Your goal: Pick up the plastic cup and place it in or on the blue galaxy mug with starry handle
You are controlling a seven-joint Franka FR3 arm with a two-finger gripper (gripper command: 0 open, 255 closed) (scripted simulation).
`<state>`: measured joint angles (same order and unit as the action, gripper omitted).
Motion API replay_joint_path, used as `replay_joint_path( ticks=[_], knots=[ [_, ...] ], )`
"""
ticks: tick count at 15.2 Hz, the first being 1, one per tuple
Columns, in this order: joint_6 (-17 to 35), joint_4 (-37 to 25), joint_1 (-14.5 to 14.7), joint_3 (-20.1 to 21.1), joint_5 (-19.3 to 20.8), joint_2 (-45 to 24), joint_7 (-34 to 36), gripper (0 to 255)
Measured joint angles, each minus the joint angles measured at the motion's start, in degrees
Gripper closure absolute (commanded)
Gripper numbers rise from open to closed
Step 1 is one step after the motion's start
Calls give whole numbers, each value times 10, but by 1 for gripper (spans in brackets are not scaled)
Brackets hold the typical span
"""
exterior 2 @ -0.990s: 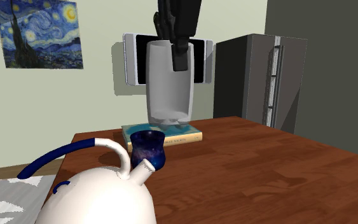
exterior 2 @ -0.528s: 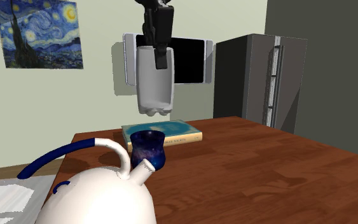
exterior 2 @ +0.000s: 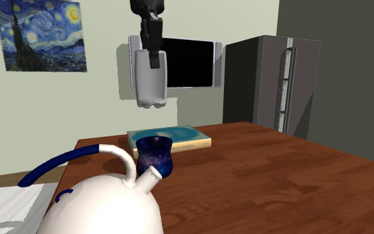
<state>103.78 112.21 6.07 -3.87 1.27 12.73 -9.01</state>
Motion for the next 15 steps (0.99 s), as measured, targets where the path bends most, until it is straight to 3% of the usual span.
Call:
replay_joint_path(
  ticks=[4, 15],
  knots=[
    [-1, 2, 20, 31, -3, 2, 50, 255],
    [77, 79, 22, 35, -3, 1, 57, 255]
  ],
)
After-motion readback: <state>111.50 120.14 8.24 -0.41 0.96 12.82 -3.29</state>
